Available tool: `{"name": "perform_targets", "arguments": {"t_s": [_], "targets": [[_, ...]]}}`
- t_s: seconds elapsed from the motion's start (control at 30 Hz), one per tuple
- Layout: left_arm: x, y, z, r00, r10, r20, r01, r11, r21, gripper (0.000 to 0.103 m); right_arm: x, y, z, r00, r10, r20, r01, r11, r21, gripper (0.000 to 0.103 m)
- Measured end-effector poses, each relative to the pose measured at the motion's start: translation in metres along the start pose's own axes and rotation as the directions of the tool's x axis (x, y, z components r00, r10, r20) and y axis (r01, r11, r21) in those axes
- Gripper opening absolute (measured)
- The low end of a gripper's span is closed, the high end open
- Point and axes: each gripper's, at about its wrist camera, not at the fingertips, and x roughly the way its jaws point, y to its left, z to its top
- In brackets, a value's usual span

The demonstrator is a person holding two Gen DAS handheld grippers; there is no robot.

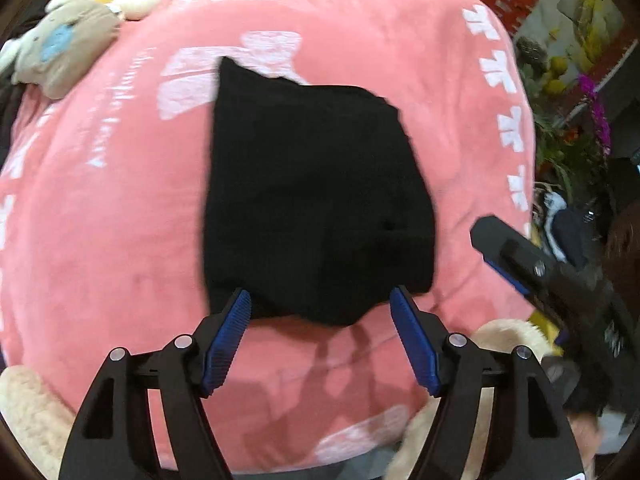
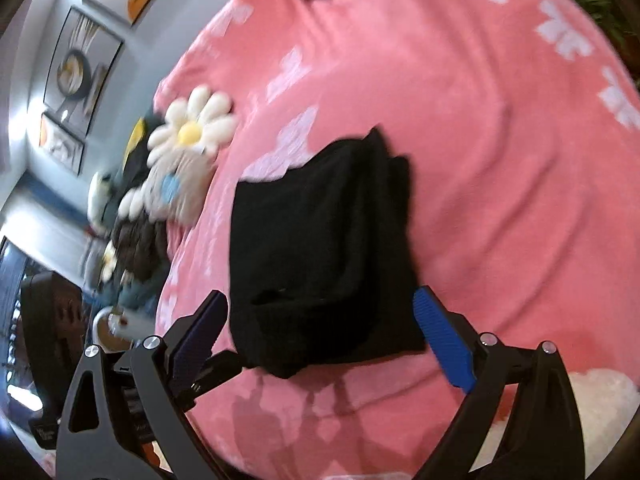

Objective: Fold small clothes

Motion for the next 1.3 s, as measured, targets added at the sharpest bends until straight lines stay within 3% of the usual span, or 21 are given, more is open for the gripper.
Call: {"name": "perform_targets", "arguments": {"t_s": [0.17, 0.37, 0.43, 0.5, 0.63, 0.7, 0.73, 0.8, 0.83, 0.87, 0.9, 0.93, 0.97, 1.0, 1.03, 1.13, 1.23, 1.3], "targets": [[-0.01, 0.029, -0.011, 0.999, 0.037, -0.01, -0.037, 0.998, -0.055, 0.07, 0.036, 0.004, 0.006, 0.996, -0.023, -0.086, 0.027, 0.999, 0.045, 0.092], [-0.019, 0.055, -0.024, 1.0, 0.022, -0.013, -0.024, 0.995, -0.098, 0.072, 0.072, -0.006, 0.009, 0.979, 0.057, -0.196, -0.009, 0.971, 0.238, 0.09], [-0.019, 0.059, -0.026, 0.999, 0.026, -0.02, -0.027, 0.995, -0.095, 0.072, 0.078, 0.005, 0.015, 0.975, 0.02, -0.223, 0.018, 0.986, 0.167, 0.041], [-0.019, 0.059, -0.028, 0.999, 0.045, -0.026, -0.047, 0.995, -0.082, 0.072, 0.078, 0.025, 0.025, 0.972, -0.041, -0.231, 0.058, 0.996, 0.07, 0.016], [-0.016, 0.055, -0.03, 0.997, 0.075, -0.03, -0.076, 0.996, -0.051, 0.072, 0.02, 0.083, 0.053, 0.995, 0.083, -0.055, -0.088, 0.991, -0.103, 0.015], [-0.012, 0.054, -0.03, 0.996, 0.082, -0.039, -0.084, 0.996, -0.044, 0.072, 0.001, 0.088, 0.056, 0.996, 0.087, -0.007, -0.087, 0.986, -0.14, 0.015], [-0.01, 0.053, -0.029, 0.996, 0.082, -0.045, -0.084, 0.996, -0.044, 0.072, 0.0, 0.082, 0.053, 0.999, 0.042, 0.0, -0.042, 0.987, -0.154, 0.015], [-0.008, 0.053, -0.029, 0.996, 0.074, -0.053, -0.077, 0.996, -0.047, 0.072, 0.024, 0.053, 0.036, 0.994, -0.079, -0.08, 0.064, 0.982, -0.18, 0.017], [-0.006, 0.052, -0.029, 0.996, 0.073, -0.055, -0.075, 0.996, -0.049, 0.072, 0.051, 0.02, 0.02, 0.96, -0.218, -0.175, 0.19, 0.968, -0.163, 0.018], [-0.003, 0.051, -0.028, 0.995, 0.076, -0.064, -0.079, 0.996, -0.05, 0.072, 0.064, 0.0, 0.008, 0.922, -0.305, -0.239, 0.275, 0.949, -0.153, 0.018], [-0.001, 0.051, -0.028, 0.995, 0.076, -0.071, -0.079, 0.996, -0.049, 0.072, 0.065, -0.006, 0.003, 0.918, -0.308, -0.249, 0.281, 0.95, -0.139, 0.018], [0.002, 0.051, -0.027, 0.994, 0.075, -0.079, -0.079, 0.996, -0.046, 0.072, 0.052, -0.01, -0.002, 0.947, -0.249, -0.204, 0.235, 0.968, -0.093, 0.019], [0.004, 0.051, -0.026, 0.994, 0.075, -0.085, -0.079, 0.996, -0.046, 0.072, 0.042, -0.01, -0.003, 0.96, -0.223, -0.17, 0.215, 0.974, -0.066, 0.023], [0.005, 0.051, -0.025, 0.993, 0.077, -0.084, -0.081, 0.996, -0.048, 0.072, 0.036, -0.01, -0.004, 0.964, -0.218, -0.152, 0.213, 0.976, -0.053, 0.033], [0.006, 0.053, -0.024, 0.994, 0.08, -0.08, -0.084, 0.995, -0.056, 0.072, 0.027, -0.009, -0.003, 0.97, -0.212, -0.119, 0.209, 0.977, -0.038, 0.035], [0.012, 0.056, -0.02, 0.994, 0.076, -0.084, -0.083, 0.994, -0.076, 0.072, 0.022, -0.003, 0.004, 0.975, -0.189, -0.115, 0.183, 0.981, -0.061, 0.036], [0.017, 0.054, -0.015, 0.991, 0.093, -0.096, -0.1, 0.993, -0.067, 0.072, 0.032, 0.001, 0.01, 0.975, -0.187, -0.121, 0.175, 0.979, -0.107, 0.056], [0.018, 0.051, -0.012, 0.991, 0.101, -0.09, -0.106, 0.992, -0.061, 0.072, 0.044, 0.001, 0.015, 0.969, -0.212, -0.13, 0.195, 0.972, -0.13, 0.056]]}}
